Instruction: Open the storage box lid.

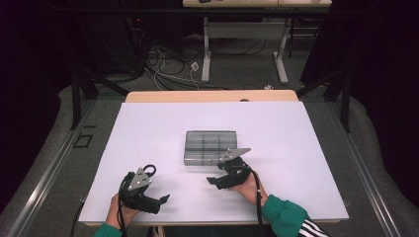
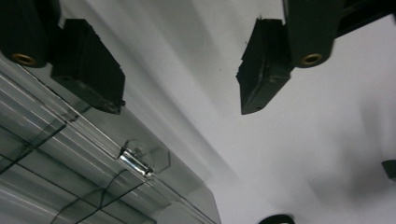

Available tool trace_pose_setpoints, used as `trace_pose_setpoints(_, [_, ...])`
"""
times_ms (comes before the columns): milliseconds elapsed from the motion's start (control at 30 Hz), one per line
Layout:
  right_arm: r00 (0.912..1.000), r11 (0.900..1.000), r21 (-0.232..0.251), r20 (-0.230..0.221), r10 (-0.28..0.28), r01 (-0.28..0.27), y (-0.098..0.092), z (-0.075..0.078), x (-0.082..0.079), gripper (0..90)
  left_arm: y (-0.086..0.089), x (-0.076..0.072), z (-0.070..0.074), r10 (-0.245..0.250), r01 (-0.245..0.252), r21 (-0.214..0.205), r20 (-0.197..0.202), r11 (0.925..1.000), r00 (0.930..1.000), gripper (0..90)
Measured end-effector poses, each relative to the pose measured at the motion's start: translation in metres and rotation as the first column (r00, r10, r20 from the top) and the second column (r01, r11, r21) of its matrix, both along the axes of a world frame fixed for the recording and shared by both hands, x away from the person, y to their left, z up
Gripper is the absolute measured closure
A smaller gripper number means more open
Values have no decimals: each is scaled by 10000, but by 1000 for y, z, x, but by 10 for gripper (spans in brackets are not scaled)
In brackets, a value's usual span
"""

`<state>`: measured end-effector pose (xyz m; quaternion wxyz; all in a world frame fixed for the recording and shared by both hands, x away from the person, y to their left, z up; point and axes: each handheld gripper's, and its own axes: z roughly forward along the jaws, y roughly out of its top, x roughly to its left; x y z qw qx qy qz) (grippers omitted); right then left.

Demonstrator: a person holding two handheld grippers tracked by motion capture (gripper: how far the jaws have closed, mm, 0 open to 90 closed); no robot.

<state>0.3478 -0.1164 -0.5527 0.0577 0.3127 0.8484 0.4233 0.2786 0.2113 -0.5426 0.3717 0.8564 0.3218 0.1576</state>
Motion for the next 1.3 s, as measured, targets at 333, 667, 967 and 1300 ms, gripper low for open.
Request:
trace_pose_setpoints(333, [9977, 9975, 214, 61, -668, 667, 1, 0, 0, 460, -1, 0, -1, 35, -35, 105, -19, 9999, 10000, 0])
trace_pose_setpoints(667, [9909, 9892, 678, -424, -1275, 1302, 3, 1, 2, 565, 0, 0, -1, 26, -26, 71, -47, 10000, 10000, 0])
trace_pose_setpoints(967, [9876, 9861, 740, -620, -1441, 1485, 4, 2, 3, 616, 0, -1, -1, 56, -54, 143, -96, 9999, 9999, 0])
trace_pose_setpoints(1300, [9845, 9821, 859, -650, -1626, 1679, 4, 2, 4, 656, 1, -1, -1, 64, -63, 127, -93, 9999, 9999, 0])
